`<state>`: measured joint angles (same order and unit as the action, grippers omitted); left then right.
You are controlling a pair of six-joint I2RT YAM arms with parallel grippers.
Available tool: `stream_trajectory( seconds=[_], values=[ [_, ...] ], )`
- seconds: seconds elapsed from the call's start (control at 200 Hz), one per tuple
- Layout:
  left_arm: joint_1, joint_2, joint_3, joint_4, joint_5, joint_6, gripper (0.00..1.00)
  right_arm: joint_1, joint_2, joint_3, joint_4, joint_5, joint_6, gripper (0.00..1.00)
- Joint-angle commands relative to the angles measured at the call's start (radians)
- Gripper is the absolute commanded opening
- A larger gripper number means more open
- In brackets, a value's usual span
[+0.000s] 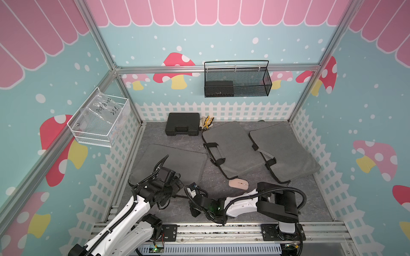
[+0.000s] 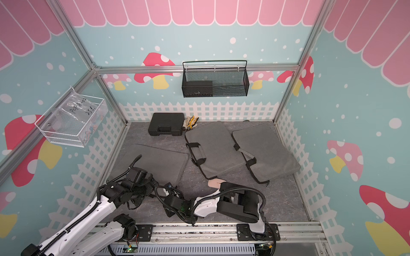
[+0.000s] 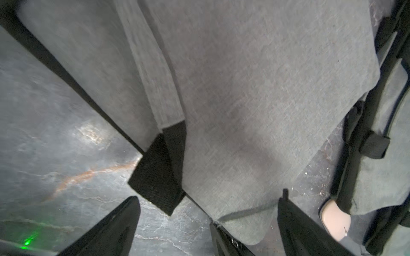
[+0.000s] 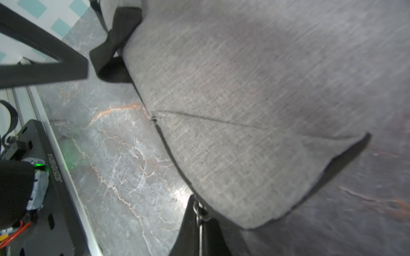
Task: Put the mouse into the laptop bag
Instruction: Zip the zipper on the zippered laptop bag.
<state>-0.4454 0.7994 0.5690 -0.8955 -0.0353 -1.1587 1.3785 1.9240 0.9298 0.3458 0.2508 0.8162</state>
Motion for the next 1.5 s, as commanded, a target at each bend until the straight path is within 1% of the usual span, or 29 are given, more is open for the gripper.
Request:
stream_trajectory(
  seconds=[0.0, 0.195, 0.275, 0.405, 0.535, 0.575, 0.775, 0.865, 0.981, 1.081, 1.126, 1.276, 1.496],
  values=[
    [-0.024, -0.074, -0.052, 0.053, 0.048, -0.104, 1.0, 0.017, 0.028, 0.023, 0.066, 0.0, -0.021, 0.0],
    [-0.044, -0.264, -0.214, 0.165, 0.142, -0.23, 1.0, 0.023, 0.045, 0.02, 0.118, -0.022, -0.04, 0.0],
    [-0.048, -0.314, -0.256, 0.179, 0.154, -0.262, 1.0, 0.025, 0.046, 0.018, 0.132, -0.022, -0.047, 0.0],
    [-0.049, -0.348, -0.313, 0.229, 0.185, -0.294, 1.0, 0.031, 0.044, 0.012, 0.15, -0.022, -0.055, 0.0],
    [-0.049, -0.327, -0.338, 0.265, 0.158, -0.302, 0.99, 0.047, 0.043, 0.01, 0.171, -0.026, -0.067, 0.0],
    [-0.049, -0.314, -0.343, 0.284, 0.155, -0.302, 0.94, 0.055, 0.041, 0.01, 0.174, -0.024, -0.075, 0.0],
    [-0.049, -0.267, -0.324, 0.302, 0.098, -0.27, 0.58, 0.075, 0.021, -0.01, 0.155, -0.013, -0.091, 0.0],
    [-0.049, -0.27, -0.315, 0.3, 0.071, -0.24, 0.37, 0.075, 0.011, -0.037, 0.15, -0.011, -0.088, 0.0],
    [-0.047, -0.271, -0.298, 0.267, 0.043, -0.216, 0.23, 0.069, -0.011, -0.081, 0.14, -0.006, -0.08, 0.0],
    [-0.046, -0.271, -0.3, 0.265, 0.043, -0.211, 0.17, 0.052, -0.016, -0.13, 0.14, -0.005, -0.064, 0.0],
    [-0.045, -0.272, -0.302, 0.265, 0.046, -0.208, 0.16, 0.041, -0.05, -0.152, 0.139, -0.008, -0.056, 0.0],
    [-0.042, -0.281, -0.301, 0.266, 0.061, -0.195, 0.15, 0.001, -0.072, -0.219, 0.143, -0.014, -0.032, 0.0],
    [-0.042, -0.305, -0.307, 0.265, 0.087, -0.19, 0.12, -0.066, -0.086, -0.268, 0.165, -0.05, -0.026, 0.0]
  ],
)
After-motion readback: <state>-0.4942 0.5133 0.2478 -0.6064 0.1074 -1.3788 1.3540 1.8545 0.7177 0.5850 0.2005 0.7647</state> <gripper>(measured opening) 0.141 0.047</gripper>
